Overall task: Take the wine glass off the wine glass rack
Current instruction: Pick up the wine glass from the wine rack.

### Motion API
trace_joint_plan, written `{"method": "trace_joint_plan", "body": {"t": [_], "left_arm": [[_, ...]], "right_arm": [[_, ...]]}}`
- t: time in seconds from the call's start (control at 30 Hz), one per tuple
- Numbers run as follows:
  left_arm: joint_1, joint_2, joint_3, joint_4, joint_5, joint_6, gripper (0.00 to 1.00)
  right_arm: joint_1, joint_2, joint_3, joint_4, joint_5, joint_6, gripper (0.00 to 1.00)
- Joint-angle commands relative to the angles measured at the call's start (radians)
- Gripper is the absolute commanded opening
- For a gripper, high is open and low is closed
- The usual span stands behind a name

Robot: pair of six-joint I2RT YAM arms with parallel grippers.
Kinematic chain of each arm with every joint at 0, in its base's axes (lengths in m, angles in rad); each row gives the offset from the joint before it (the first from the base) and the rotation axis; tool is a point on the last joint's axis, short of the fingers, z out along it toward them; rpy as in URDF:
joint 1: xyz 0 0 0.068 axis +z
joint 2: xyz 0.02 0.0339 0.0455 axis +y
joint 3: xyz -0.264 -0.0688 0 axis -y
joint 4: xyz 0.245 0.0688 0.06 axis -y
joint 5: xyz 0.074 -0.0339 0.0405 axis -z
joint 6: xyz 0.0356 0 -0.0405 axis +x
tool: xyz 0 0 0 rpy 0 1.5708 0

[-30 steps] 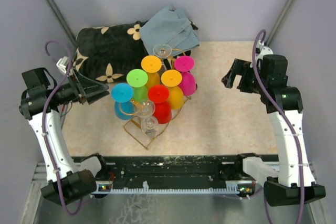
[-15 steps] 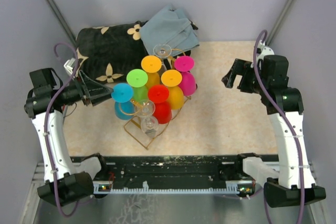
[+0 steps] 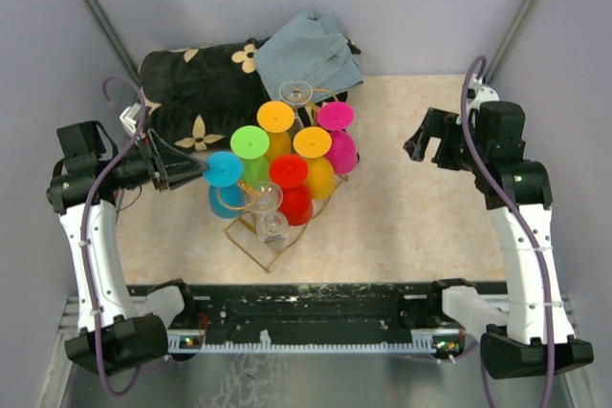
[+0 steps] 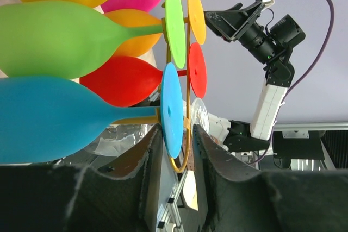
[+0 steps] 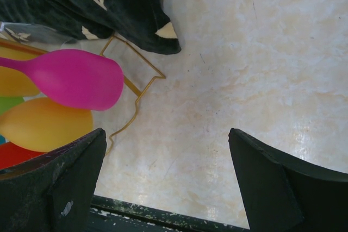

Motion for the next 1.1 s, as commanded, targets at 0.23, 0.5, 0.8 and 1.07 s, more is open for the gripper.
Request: {"method": "trace_joint_plan", "body": {"t": [0.23, 0.5, 0.8, 1.07], "left_arm": [[-0.009, 0.009, -0.007, 0.032, -0.008, -0.009, 0.28], [-0.010, 0.019, -0.010, 0.048, -0.005, -0.029, 0.06], [-0.010, 0.016, -0.014, 0.060, 0.018, -0.083, 0.00], [-0.010, 0.012, -0.008, 0.058, 0.019, -0.132, 0.00]], "right_arm": [[-0.007, -0.017, 0.006, 0.054, 0.009, 0.006, 0.94], [-0.007, -0.014, 0.004, 0.058, 0.009, 0.002, 0.94], [-0.007, -0.012, -0.001, 0.059, 0.008, -0.004, 0.95], [-0.007, -0.020, 0.004, 0.045, 0.016, -0.014, 0.95]]}}
